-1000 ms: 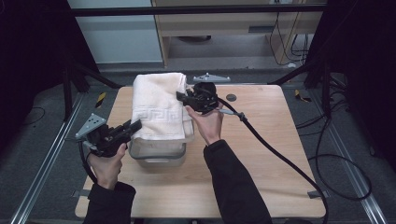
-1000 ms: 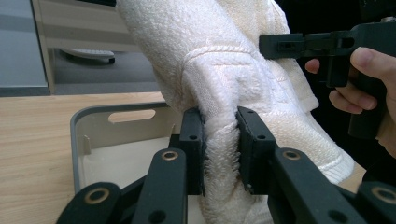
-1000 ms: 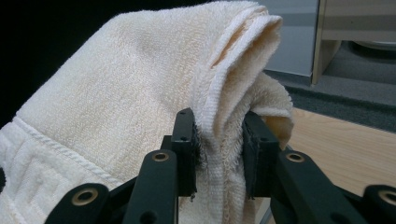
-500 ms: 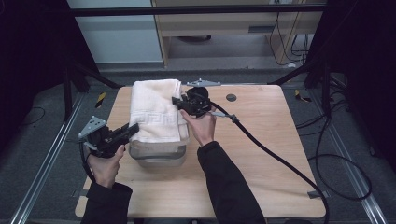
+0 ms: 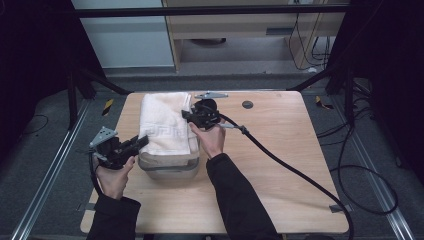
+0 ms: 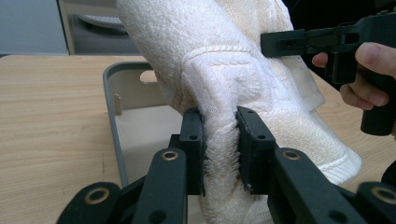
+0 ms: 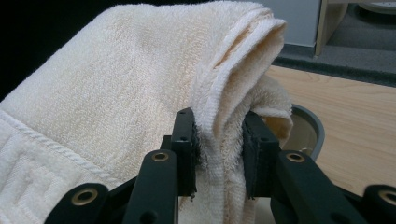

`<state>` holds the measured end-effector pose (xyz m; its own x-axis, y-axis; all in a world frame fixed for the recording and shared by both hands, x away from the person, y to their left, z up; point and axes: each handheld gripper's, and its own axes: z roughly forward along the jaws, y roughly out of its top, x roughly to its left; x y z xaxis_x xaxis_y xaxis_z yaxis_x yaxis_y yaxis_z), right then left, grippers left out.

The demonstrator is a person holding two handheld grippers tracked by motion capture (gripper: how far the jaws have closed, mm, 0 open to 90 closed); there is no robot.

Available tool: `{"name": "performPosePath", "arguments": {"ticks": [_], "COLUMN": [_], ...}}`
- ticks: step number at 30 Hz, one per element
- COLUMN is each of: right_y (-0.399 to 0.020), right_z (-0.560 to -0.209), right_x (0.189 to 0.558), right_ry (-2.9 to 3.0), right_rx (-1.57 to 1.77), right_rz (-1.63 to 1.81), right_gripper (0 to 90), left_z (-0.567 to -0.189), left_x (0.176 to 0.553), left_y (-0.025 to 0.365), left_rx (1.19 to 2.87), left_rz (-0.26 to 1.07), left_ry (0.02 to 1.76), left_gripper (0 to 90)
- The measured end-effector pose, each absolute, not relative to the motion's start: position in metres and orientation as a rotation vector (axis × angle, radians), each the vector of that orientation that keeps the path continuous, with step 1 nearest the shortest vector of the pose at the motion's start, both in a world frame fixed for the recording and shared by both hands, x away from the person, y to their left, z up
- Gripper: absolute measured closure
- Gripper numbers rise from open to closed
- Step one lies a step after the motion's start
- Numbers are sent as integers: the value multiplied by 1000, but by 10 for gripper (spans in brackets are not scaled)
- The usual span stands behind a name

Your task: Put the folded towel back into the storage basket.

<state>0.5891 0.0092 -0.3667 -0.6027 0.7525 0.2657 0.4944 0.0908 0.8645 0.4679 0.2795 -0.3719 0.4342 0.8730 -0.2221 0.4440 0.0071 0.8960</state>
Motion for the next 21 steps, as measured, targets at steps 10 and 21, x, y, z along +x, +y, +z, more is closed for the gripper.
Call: {"name": "performPosePath", "arguments": {"ticks": [10,21], "right_y": [14,19], "right_z": [-381,-402], "right_x": [593,598], "right_ry": [2134,2151], "right_rx": [1275,1310], "right_rz": [1479,1431], "right_gripper": [699,698], "left_z": [-386,-404], "left_x": [476,486], "left_y": [282,280], "left_rx": [1644,1698], "left_rz": [493,494], "left_ry": [1210,1250], "left_gripper": [733,733]}}
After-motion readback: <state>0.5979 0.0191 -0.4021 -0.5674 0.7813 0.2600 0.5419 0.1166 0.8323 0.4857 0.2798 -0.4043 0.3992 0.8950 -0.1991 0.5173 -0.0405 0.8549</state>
